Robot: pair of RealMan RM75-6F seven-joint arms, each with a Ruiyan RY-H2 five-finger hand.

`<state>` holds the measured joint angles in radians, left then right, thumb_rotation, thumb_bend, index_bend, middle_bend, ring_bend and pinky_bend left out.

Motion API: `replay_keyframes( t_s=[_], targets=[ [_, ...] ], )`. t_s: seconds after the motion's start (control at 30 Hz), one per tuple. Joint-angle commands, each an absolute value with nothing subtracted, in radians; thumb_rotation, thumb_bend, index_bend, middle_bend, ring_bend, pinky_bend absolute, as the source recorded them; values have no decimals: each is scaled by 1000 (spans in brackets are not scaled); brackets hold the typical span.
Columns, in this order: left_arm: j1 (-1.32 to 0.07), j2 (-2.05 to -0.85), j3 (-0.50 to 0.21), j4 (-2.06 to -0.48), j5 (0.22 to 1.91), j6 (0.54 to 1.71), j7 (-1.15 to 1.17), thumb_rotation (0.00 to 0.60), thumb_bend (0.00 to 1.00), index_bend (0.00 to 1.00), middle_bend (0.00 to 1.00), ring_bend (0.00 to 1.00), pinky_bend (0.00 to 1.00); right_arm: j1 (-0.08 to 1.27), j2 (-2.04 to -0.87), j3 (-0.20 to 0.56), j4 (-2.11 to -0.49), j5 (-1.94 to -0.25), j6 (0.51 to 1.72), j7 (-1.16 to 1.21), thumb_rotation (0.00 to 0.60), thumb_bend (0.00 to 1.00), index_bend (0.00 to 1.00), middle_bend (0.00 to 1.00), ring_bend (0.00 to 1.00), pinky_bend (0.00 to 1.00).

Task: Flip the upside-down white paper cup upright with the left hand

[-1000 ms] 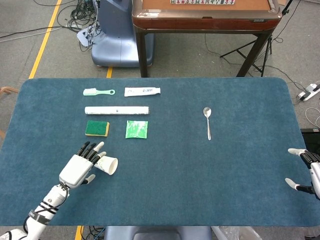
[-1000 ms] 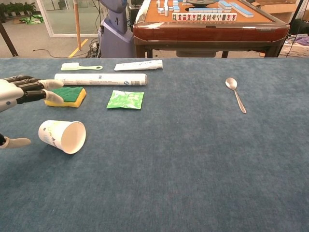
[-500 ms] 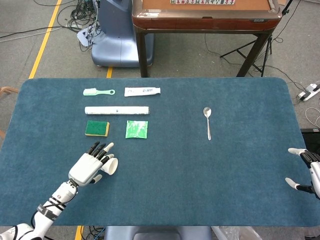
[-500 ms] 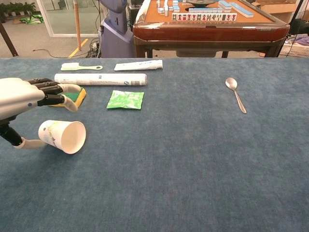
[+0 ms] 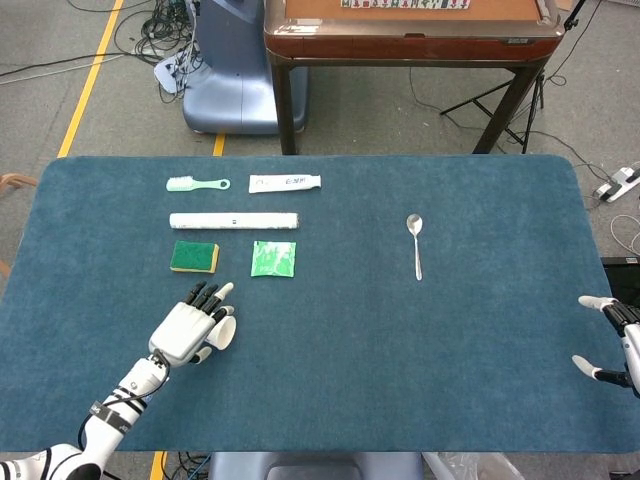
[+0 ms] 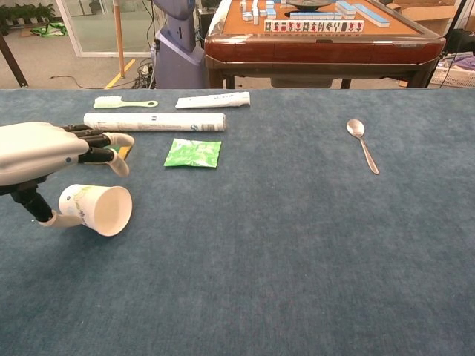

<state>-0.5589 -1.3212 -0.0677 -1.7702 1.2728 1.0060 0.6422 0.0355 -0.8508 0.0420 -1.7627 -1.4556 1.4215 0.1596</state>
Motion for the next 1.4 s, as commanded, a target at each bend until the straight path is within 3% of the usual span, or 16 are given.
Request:
replay_keyframes(
  t_s=[0.03, 0.57, 1.13, 1.4],
  targets=[
    [-573, -1330, -72, -1775, 1229, 997, 673, 600, 205, 254, 0, 0, 0, 35, -850, 42, -1762, -1456, 1422, 161, 600, 0, 265, 286, 269, 574],
    [-617, -1339, -62, -1784, 1097, 997, 724, 600, 205, 270, 0, 0, 0, 36, -850, 41, -1762, -1458, 1421, 162, 600, 0, 265, 286, 269, 574],
    [-639, -1349, -40, -1770, 1066, 1011, 698, 600, 206, 297, 0, 0, 0, 37, -850, 40, -1762, -1459, 1419, 162, 600, 0, 265, 285, 268, 574],
    [-632, -1364, -42, -1751, 1097, 1040, 643, 600, 205, 426, 0, 0, 0, 36, -850, 40, -1762, -1461, 1420, 164, 600, 0, 265, 286, 269, 574]
  ],
)
